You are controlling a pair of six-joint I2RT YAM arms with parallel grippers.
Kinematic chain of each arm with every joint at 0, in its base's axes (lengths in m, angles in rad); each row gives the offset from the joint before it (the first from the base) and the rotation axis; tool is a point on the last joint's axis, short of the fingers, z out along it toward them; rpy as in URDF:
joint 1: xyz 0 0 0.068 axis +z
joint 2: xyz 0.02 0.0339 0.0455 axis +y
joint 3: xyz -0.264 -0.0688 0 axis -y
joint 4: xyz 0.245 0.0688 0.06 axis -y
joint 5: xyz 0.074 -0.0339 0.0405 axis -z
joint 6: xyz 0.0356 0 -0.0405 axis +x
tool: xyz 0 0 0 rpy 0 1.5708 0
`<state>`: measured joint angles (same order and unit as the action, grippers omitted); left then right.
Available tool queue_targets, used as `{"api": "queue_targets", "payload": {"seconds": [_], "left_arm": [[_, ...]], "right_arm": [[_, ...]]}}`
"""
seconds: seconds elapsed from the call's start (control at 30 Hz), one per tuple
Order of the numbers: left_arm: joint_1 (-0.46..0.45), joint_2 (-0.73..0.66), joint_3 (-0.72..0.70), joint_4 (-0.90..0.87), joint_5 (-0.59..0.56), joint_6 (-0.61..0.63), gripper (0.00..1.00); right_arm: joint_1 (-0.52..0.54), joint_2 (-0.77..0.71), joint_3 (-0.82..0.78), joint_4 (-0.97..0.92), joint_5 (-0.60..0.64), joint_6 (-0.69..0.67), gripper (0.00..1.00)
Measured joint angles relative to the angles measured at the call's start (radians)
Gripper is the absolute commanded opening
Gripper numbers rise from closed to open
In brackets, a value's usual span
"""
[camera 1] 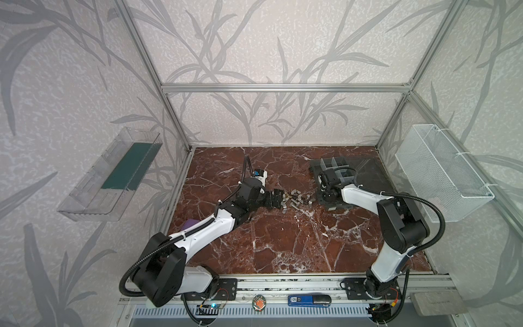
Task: Sort the screws and nuts into containers
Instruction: Move the container to the top-right of the table.
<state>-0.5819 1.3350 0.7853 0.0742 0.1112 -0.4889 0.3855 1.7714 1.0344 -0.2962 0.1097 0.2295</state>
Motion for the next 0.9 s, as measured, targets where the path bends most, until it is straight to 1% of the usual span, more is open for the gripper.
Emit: {"api": "queue_targets", "payload": {"seconds": [0.13,0.3,0.63,0.9], "left_arm": [[-0.001,0.0,0.0,0.0,-0.005,0.0,0.99],[-0.001,-0.006,0.0,0.0,-0.005,0.0,0.99],[-0.001,-0.031,0.0,-0.003,-0.013,0.0,0.99],[-0.001,-0.065,0.0,-0.03,-0.045,0.0,0.99]], "right_arm": [[0.018,-0.026,-0.046,0.023,-0.008,0.019,0.03],[0.064,-0.032,-0.068,0.042,0.017,0.045,0.03],[0.146,-0.017,-0.064,0.065,0.046,0.098,0.03],[0.214,0.035,-0.01,0.078,0.073,0.17,0.03]]}}
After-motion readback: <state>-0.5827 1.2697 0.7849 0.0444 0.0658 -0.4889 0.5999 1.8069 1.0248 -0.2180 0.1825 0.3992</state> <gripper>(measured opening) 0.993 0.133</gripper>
